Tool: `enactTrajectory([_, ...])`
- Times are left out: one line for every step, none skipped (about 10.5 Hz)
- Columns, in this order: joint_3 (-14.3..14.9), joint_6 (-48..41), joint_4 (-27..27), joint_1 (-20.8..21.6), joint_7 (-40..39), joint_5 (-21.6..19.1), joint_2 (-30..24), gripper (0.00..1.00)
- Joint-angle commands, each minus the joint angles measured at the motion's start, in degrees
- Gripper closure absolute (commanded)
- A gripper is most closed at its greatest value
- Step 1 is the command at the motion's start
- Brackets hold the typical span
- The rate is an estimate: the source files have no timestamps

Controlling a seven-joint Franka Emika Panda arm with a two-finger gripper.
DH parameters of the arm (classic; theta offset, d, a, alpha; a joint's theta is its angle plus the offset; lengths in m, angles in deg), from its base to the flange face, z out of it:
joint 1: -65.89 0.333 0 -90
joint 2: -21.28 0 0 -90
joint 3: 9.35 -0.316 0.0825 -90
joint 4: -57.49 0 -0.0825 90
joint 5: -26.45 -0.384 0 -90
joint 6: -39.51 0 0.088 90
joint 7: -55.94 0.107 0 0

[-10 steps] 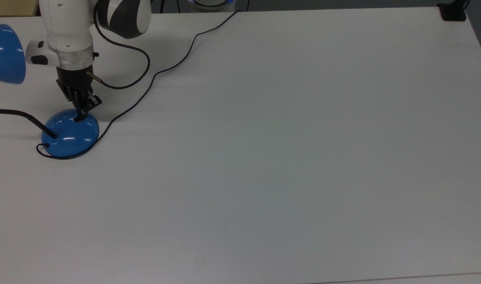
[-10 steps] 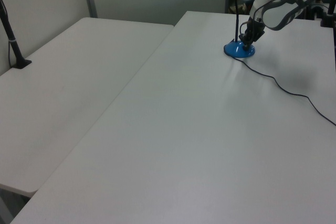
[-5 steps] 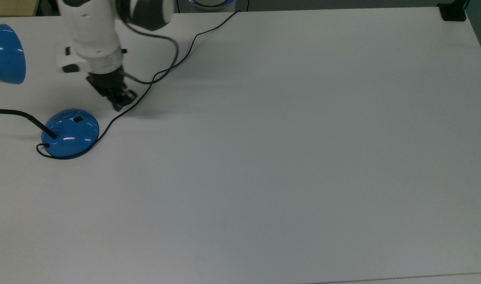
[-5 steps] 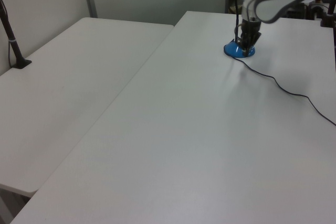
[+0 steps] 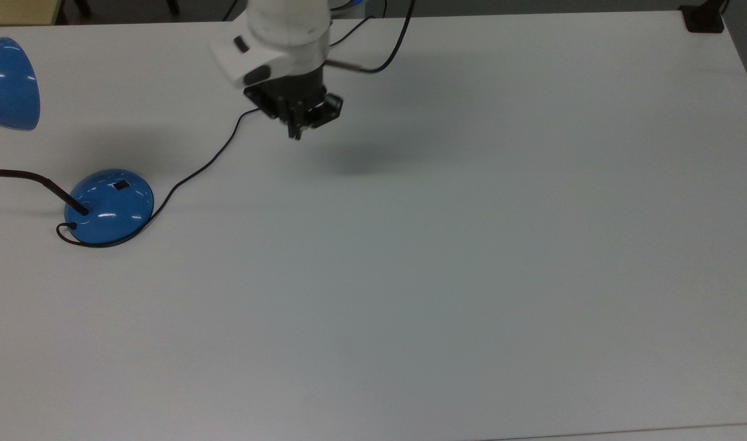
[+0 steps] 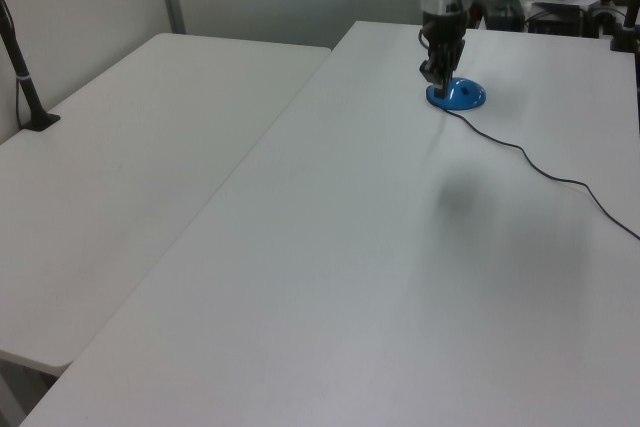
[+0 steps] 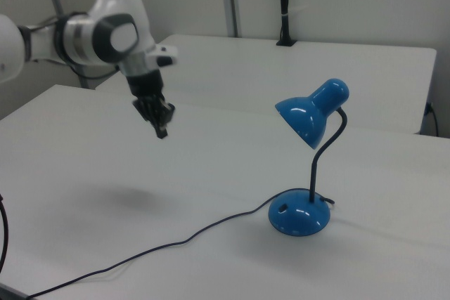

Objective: Turn off the lamp

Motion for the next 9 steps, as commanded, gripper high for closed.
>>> enactTrajectory([1.6,-9.3,3.2,5.6,-8.0,0.1,-4.9,0.74])
enactTrajectory([1.6,-11.0,3.2,6.0,-9.1,0.1,-6.6,0.59])
enactTrajectory([1.7,-12.4,3.3,6.0,-10.3,0.1,-8.0,0.34])
enactTrajectory([1.7,-13.5,3.2,6.0,-10.6,0.0,-8.8,0.00])
enactTrajectory([1.7,-13.6,3.3,5.7,-10.7,0.0,-8.9,0.00])
enactTrajectory([1.6,-13.7,3.2,5.5,-10.6,0.0,-9.0,0.00])
enactTrajectory([1.7,-13.9,3.3,5.3,-10.7,0.0,-9.0,0.00])
enactTrajectory([1.7,-13.5,3.6,4.8,-10.7,0.0,-8.9,0.00])
enactTrajectory([1.7,-13.9,5.2,4.6,-10.5,0.0,-8.3,0.00])
